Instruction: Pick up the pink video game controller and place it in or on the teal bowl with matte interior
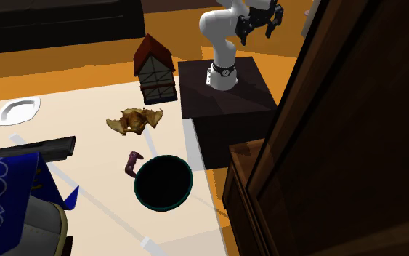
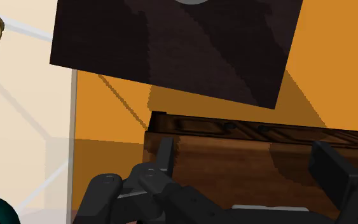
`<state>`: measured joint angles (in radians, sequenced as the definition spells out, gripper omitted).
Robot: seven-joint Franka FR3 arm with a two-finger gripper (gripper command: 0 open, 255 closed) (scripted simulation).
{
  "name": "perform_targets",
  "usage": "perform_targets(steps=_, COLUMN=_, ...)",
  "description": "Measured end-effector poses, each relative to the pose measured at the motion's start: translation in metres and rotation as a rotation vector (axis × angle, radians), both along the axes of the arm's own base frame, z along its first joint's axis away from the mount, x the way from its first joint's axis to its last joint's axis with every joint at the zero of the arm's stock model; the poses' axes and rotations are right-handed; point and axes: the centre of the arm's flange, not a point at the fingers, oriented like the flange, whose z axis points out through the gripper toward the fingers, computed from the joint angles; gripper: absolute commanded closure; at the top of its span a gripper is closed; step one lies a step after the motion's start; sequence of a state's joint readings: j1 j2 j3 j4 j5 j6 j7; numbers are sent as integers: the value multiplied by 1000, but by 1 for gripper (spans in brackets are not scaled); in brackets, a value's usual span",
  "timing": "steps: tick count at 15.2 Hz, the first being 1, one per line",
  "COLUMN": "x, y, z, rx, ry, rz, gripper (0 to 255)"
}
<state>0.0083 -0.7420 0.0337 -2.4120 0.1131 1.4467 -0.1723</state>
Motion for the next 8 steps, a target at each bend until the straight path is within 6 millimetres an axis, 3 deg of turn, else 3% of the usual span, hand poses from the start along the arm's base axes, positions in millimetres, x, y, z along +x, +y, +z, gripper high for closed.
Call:
perform_targets(steps=3, x=5, y=-8, z=-8, rx=-2, ry=-6, rz=-6, gripper=0)
perform_targets(steps=8, x=23, y=-56, z=-42, rx=-11, ry=-30, rz=-28, gripper=0)
